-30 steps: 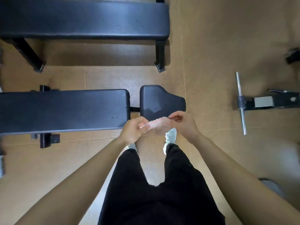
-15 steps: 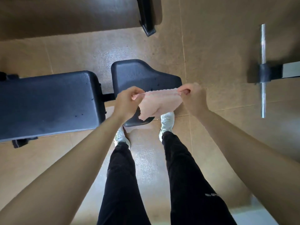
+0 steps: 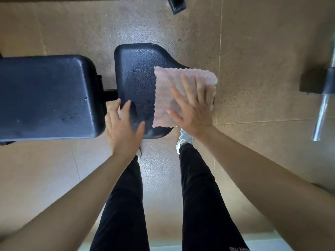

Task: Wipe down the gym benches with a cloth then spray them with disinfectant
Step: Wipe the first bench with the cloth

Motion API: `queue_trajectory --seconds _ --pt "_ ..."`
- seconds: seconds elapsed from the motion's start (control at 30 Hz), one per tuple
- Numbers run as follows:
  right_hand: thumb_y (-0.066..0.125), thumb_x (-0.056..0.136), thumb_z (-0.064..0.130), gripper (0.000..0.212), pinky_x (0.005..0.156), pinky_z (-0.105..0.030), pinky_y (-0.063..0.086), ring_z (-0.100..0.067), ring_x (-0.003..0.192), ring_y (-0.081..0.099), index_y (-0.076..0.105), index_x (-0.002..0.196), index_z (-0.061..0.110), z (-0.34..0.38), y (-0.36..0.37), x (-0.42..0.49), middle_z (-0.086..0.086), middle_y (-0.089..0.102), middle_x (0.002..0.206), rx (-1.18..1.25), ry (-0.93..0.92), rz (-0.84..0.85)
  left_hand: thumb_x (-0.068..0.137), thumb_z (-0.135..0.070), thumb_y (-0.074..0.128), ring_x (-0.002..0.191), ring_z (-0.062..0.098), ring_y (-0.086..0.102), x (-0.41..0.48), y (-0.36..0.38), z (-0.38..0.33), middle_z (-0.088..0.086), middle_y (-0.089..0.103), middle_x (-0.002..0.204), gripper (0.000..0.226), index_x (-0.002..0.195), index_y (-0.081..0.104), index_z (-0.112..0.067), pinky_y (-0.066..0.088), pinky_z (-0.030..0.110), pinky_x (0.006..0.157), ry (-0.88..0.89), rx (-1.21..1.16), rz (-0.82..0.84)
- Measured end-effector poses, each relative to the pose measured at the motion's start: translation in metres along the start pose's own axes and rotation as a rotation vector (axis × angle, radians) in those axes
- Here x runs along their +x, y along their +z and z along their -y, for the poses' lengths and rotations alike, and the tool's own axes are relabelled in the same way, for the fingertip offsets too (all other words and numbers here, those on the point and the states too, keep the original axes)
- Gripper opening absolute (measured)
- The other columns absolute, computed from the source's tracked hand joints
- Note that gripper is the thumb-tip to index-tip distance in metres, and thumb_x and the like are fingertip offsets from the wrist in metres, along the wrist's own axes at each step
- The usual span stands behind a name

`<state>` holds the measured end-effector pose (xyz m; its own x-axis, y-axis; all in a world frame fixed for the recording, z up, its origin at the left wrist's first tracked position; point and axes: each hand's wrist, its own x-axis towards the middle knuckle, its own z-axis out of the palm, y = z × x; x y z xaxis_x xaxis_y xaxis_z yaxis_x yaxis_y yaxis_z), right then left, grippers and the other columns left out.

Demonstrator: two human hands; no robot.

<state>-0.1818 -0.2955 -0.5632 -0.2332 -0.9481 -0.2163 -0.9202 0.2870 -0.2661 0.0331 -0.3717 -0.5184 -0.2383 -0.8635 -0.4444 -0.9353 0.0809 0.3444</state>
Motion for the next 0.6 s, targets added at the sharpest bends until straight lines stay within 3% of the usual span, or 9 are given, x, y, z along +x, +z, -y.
queue_trajectory --seconds 0.07,0.13,0.23,0.43,0.6 --pt "0.044 0.092 0.073 0.077 0.117 -0.068 0.007 -0.046 0.152 0.016 0.033 0.158 0.035 -0.006 0.006 0.008 -0.002 0.025 0.167 -0.1 -0.043 0.066 0.088 -0.035 0.079 0.148 0.029 0.029 -0.012 0.007 0.009 0.007 0.024 0.165 0.088 0.16 0.031 -0.022 0.034 0.047 0.115 -0.139 -0.033 0.059" --pt "0.036 0.09 0.079 0.08 0.115 -0.072 0.011 -0.048 0.152 0.016 0.026 0.159 0.04 -0.013 0.003 0.019 0.002 0.019 0.169 -0.178 -0.075 0.094 0.09 -0.037 0.077 0.148 0.028 0.035 -0.016 0.012 0.013 0.006 0.03 0.164 0.089 0.162 0.026 -0.02 0.036 0.046 0.114 -0.205 -0.113 0.098" --pt "0.028 0.091 0.082 0.081 0.113 -0.075 0.013 -0.047 0.153 0.01 0.016 0.16 0.042 -0.025 -0.004 0.036 0.002 0.011 0.171 -0.198 -0.053 0.099 0.09 -0.035 0.077 0.141 0.026 0.045 -0.014 0.014 0.016 0.005 0.043 0.156 0.086 0.161 0.03 -0.02 0.038 0.042 0.114 -0.215 -0.193 0.09" --pt "0.019 0.097 0.075 0.073 0.114 -0.076 0.012 -0.043 0.155 0.008 0.009 0.161 0.04 -0.017 -0.012 0.065 0.003 0.007 0.171 -0.19 0.077 0.072 0.088 -0.036 0.08 0.139 0.024 0.047 -0.01 0.011 0.025 0.005 0.047 0.154 0.086 0.159 0.035 -0.018 0.039 0.04 0.113 -0.179 -0.197 0.106" --pt "0.033 0.086 0.084 0.081 0.109 -0.08 0.009 -0.052 0.152 0.007 0.019 0.157 0.049 0.019 0.001 0.05 -0.001 0.01 0.171 -0.201 -0.109 0.101 0.084 -0.035 0.083 0.133 0.023 0.054 -0.008 0.012 0.043 0.004 0.051 0.147 0.087 0.158 0.039 -0.021 0.048 0.047 0.109 -0.144 -0.279 0.146"
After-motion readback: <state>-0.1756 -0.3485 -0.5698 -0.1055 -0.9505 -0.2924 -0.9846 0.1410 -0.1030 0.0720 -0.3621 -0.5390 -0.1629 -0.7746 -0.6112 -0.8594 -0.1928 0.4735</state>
